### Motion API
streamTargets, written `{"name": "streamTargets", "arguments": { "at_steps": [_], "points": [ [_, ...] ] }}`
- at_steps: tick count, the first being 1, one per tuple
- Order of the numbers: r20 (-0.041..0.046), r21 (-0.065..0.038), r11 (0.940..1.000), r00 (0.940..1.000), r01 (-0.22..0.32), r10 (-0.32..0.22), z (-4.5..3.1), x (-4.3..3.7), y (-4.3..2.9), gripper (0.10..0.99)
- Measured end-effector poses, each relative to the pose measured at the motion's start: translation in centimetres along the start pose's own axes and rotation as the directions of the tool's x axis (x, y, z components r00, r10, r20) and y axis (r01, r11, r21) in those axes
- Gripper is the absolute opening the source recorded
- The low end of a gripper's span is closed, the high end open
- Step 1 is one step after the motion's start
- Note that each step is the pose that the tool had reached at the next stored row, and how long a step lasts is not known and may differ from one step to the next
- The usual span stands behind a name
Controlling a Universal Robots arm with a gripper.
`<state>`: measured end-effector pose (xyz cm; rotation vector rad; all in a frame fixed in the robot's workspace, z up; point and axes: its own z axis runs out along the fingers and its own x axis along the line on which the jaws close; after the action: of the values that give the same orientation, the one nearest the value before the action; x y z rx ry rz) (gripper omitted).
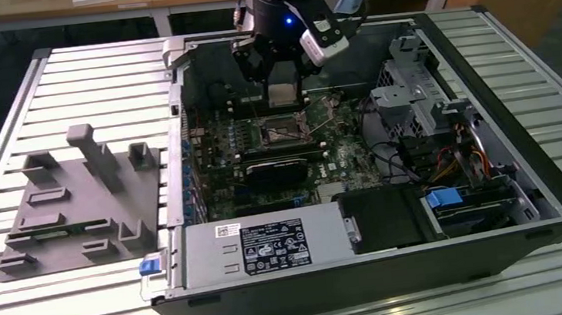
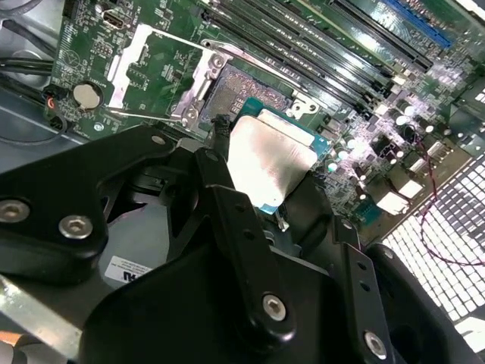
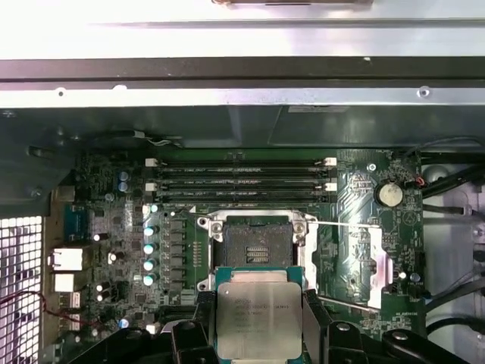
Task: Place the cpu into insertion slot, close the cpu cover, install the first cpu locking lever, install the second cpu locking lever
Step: 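Place the cpu into insertion slot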
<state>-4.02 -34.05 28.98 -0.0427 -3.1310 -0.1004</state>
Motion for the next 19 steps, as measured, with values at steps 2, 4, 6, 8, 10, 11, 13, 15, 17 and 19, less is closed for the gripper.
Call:
{"name": "streamTargets", "arguments": {
  "at_steps": [2, 4, 6, 8, 10, 11, 13, 15, 17, 19],
  "points": [
    [0.0002, 0.000, 1.0000, 1.0000, -0.001, 0.001, 0.24, 0.00, 0.02, 0.537],
    [0.0009, 0.001, 1.0000, 1.0000, -0.001, 0.001, 0.45, 0.00, 0.04, 0.537],
    [0.0022, 0.001, 1.0000, 1.0000, -0.005, 0.005, 0.60, -0.01, 0.03, 0.537],
    [0.0044, 0.001, 0.9995, 0.9995, -0.032, 0.032, 0.68, 0.00, 0.03, 0.537],
    [0.0072, 0.001, 0.9979, 0.9979, -0.065, 0.065, 0.75, 0.00, 0.02, 0.537],
    [0.0086, 0.001, 0.9966, 0.9966, -0.082, 0.082, 0.78, -0.01, 0.02, 0.537],
    [0.0110, 0.001, 0.9933, 0.9933, -0.115, 0.115, 0.82, -0.01, 0.01, 0.537],
    [0.0132, 0.000, 0.9887, 0.9886, -0.150, 0.150, 0.84, -0.01, 0.01, 0.537],
    [0.0154, 0.000, 0.9827, 0.9826, -0.185, 0.185, 0.85, -0.01, 0.01, 0.537],
    [0.0176, -0.001, 0.9755, 0.9754, -0.220, 0.220, 0.87, -0.01, 0.01, 0.537]
  ]
}}
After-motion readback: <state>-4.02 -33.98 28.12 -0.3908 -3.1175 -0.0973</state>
